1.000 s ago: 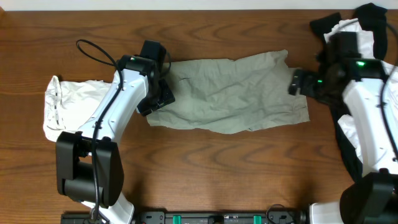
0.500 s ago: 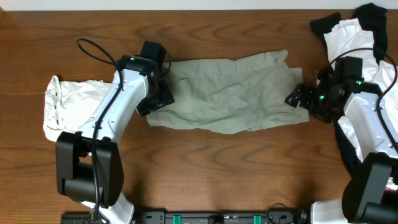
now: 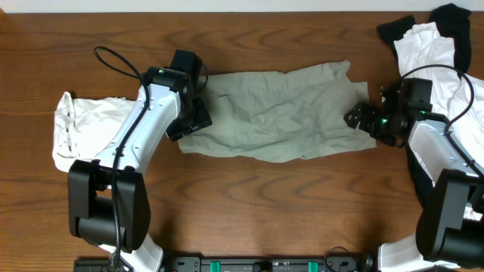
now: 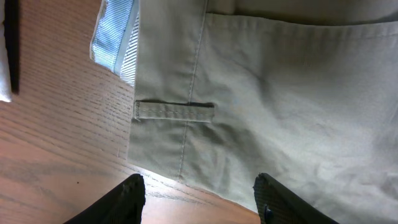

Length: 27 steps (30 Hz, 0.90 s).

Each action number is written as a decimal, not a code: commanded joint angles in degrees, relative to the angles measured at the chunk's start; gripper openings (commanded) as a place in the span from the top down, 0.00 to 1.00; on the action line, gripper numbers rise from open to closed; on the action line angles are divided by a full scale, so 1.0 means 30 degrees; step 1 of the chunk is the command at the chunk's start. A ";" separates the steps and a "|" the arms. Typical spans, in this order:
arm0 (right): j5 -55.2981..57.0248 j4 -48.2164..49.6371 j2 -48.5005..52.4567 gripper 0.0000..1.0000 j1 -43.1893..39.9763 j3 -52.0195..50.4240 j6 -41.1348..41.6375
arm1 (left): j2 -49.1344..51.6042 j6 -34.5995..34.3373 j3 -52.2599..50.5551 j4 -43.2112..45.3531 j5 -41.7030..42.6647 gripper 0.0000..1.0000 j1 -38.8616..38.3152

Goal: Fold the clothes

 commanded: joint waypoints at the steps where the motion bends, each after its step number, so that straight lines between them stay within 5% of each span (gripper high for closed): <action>1: -0.0277 0.0685 0.0357 0.10 -0.0087 -0.0087 0.1093 | -0.0095 0.0350 -0.0066 -0.0051 -0.0306 0.41 0.0044; 16: -0.0663 0.0321 0.2586 0.12 -0.0066 -0.0087 0.1086 | -0.0095 0.0350 -0.0066 -0.0058 -0.0306 0.41 0.0044; 27: -0.0641 0.0532 0.2586 0.64 -0.0095 -0.0066 0.1086 | -0.0095 0.0350 -0.0066 -0.0058 -0.0306 0.41 0.0044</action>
